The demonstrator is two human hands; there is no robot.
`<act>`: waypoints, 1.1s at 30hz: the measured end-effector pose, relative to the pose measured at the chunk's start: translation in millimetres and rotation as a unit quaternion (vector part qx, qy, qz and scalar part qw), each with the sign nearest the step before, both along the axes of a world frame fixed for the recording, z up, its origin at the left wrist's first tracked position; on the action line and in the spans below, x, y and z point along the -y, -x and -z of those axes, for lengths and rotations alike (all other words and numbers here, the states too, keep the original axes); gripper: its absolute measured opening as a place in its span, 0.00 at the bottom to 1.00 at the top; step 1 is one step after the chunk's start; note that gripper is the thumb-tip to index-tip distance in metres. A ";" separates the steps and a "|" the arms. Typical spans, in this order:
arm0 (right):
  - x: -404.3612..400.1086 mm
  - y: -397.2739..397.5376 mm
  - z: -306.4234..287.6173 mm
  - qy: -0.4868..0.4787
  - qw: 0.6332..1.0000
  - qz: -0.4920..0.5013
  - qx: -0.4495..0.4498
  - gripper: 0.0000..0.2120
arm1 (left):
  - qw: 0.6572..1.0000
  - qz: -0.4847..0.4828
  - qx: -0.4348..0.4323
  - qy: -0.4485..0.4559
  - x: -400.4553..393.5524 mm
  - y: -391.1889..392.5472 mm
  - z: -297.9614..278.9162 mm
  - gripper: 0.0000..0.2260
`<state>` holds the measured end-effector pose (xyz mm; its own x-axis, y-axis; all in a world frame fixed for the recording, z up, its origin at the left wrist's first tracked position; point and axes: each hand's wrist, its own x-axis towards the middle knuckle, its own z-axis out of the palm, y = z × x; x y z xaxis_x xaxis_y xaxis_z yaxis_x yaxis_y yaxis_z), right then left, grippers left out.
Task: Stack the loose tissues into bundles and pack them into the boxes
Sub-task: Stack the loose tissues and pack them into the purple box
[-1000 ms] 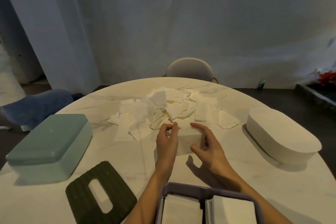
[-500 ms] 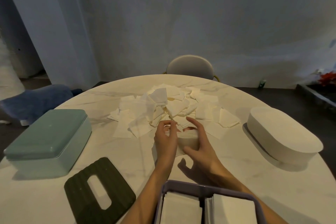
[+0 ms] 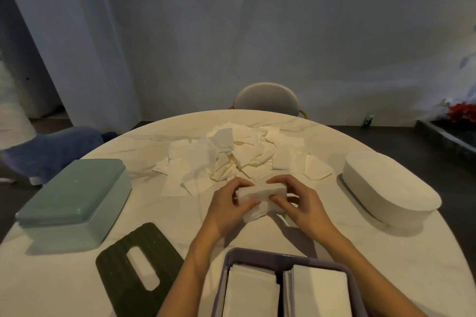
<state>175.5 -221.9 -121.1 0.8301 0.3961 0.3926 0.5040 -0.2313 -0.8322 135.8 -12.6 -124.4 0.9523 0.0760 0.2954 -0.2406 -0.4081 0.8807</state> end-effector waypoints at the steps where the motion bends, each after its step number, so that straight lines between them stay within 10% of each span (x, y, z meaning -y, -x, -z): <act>1: 1.5 -0.9 -0.1 0.007 1.000 -0.011 -0.008 0.16 | 1.000 0.000 -0.001 0.007 -1.4 0.6 0.5 0.13; 6: 14.3 -7.3 4.5 0.076 0.995 -0.023 -0.062 0.25 | 1.000 -0.002 -0.012 -0.002 -12.3 -0.7 2.2 0.17; 11: 17.2 0.3 -9.3 0.073 0.995 -0.021 -0.070 0.12 | 1.000 -0.009 -0.006 -0.014 -6.7 9.8 -10.6 0.13; 33: 1.9 155.2 -135.6 0.016 0.917 -0.112 -0.381 0.13 | 0.988 0.050 -0.143 0.013 -2.9 160.5 -126.3 0.23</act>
